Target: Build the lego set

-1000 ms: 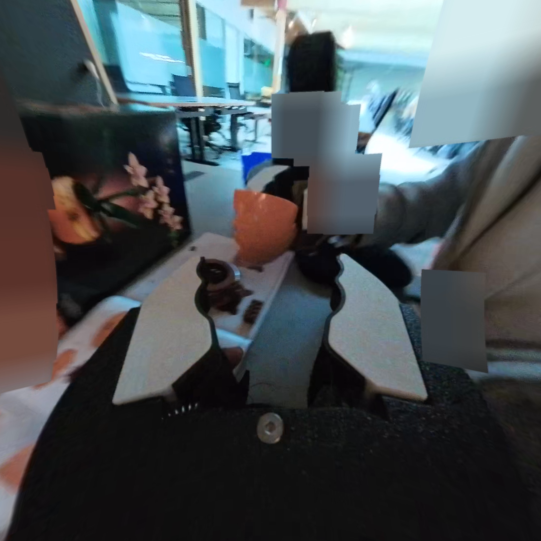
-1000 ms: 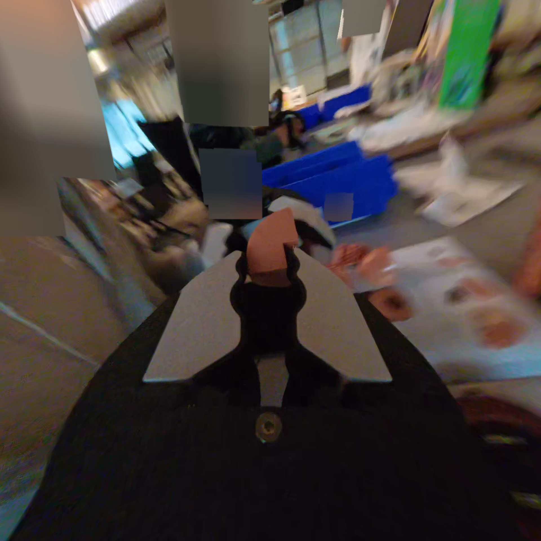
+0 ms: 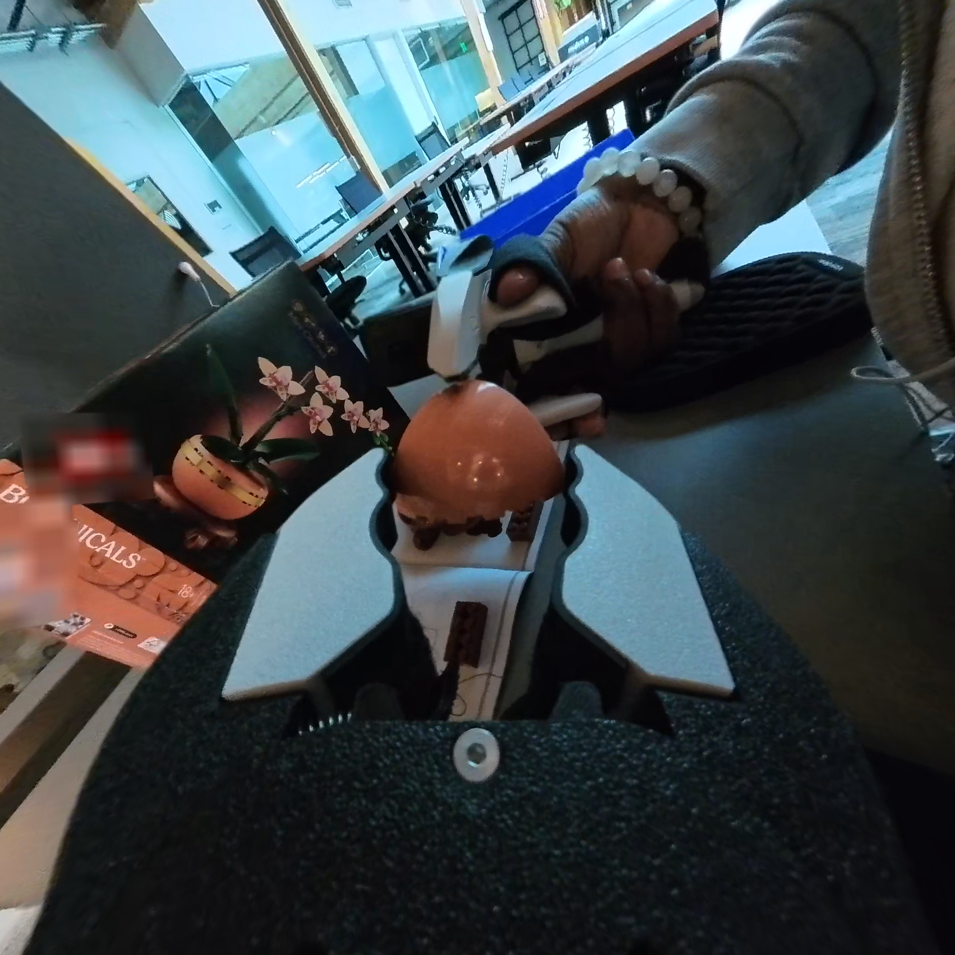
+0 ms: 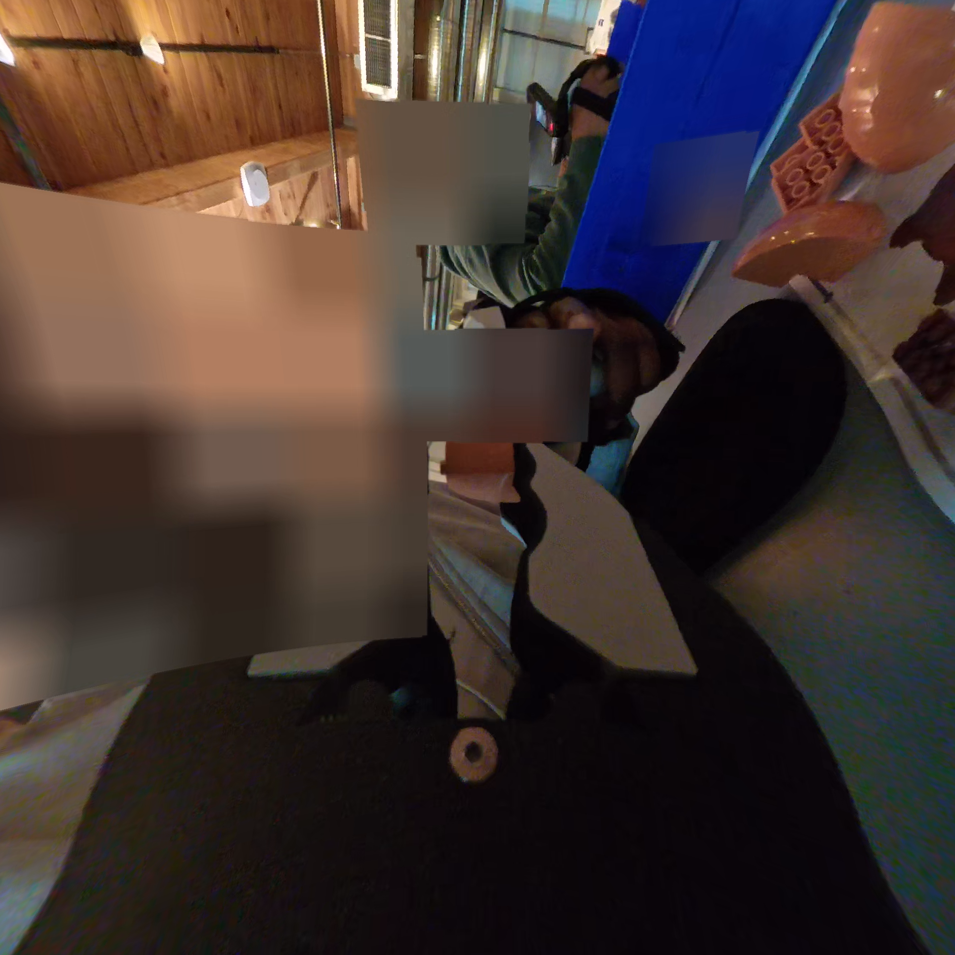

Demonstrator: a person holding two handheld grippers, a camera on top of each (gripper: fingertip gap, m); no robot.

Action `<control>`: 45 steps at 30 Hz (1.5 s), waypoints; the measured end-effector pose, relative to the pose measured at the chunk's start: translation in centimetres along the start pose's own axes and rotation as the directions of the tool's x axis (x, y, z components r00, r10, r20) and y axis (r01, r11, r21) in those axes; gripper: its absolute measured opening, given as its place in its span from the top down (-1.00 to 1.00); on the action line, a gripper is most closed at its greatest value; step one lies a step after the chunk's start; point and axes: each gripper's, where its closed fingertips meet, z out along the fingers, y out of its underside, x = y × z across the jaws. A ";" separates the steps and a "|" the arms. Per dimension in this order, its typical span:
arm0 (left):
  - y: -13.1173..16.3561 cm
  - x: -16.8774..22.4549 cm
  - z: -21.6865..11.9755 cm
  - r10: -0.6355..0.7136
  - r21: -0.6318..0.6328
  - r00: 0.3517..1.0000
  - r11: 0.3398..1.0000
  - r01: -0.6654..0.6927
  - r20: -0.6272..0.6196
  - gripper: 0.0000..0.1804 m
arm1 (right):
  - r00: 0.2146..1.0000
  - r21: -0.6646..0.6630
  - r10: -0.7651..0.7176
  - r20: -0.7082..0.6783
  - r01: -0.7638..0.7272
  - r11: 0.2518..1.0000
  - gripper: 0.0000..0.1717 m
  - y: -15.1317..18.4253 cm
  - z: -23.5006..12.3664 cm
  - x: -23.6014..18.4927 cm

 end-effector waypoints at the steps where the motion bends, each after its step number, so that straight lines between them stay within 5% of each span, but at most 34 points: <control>1: -0.1 0.0 0.0 -0.011 0.010 1.000 1.000 0.011 0.001 0.31 | 1.000 -0.007 -0.018 -0.006 0.018 1.000 0.61 0.0 0.0 -0.1; 4: 0.0 -0.1 0.0 -0.021 0.013 1.000 1.000 0.021 0.009 0.31 | 0.995 -0.045 -0.078 -0.054 0.075 0.996 0.51 0.3 0.1 0.3; 7: 0.1 0.1 0.1 -0.016 0.005 1.000 1.000 0.016 0.002 0.31 | 0.989 -0.057 -0.120 -0.088 0.115 0.992 0.69 0.4 0.2 0.8; 24: 0.7 0.2 -0.2 -0.041 -0.007 0.999 0.999 0.041 -0.006 0.30 | 0.983 -0.088 -0.165 -0.086 0.157 0.984 0.70 0.6 0.5 1.2; 28: 0.8 -0.8 -1.4 -0.158 0.034 0.986 0.987 0.156 0.046 0.30 | 0.962 -0.082 -0.268 -0.048 0.264 0.961 0.49 -0.2 0.4 0.3; 31: 1.4 -2.1 -4.2 -0.270 0.041 0.954 0.963 0.267 0.129 0.30 | 0.799 -0.217 -0.562 -0.215 0.522 0.825 0.13 -0.8 -0.7 2.7; 34: 2.3 -3.3 -7.5 -0.352 0.031 0.905 0.934 0.355 0.237 0.30 | 0.507 -0.452 -0.788 -0.349 0.646 0.615 -0.07 -2.3 -1.8 6.3; 40: 3.2 -3.3 -10.3 -0.382 0.000 0.865 0.915 0.404 0.326 0.30 | 0.218 -0.774 -0.928 -0.303 0.511 0.373 0.41 -4.1 -2.5 11.3; 45: 3.8 -3.0 -10.1 -0.416 0.010 0.853 0.900 0.435 0.317 0.30 | 0.109 -0.883 -0.969 -0.221 0.399 0.246 0.63 -4.1 -2.7 13.8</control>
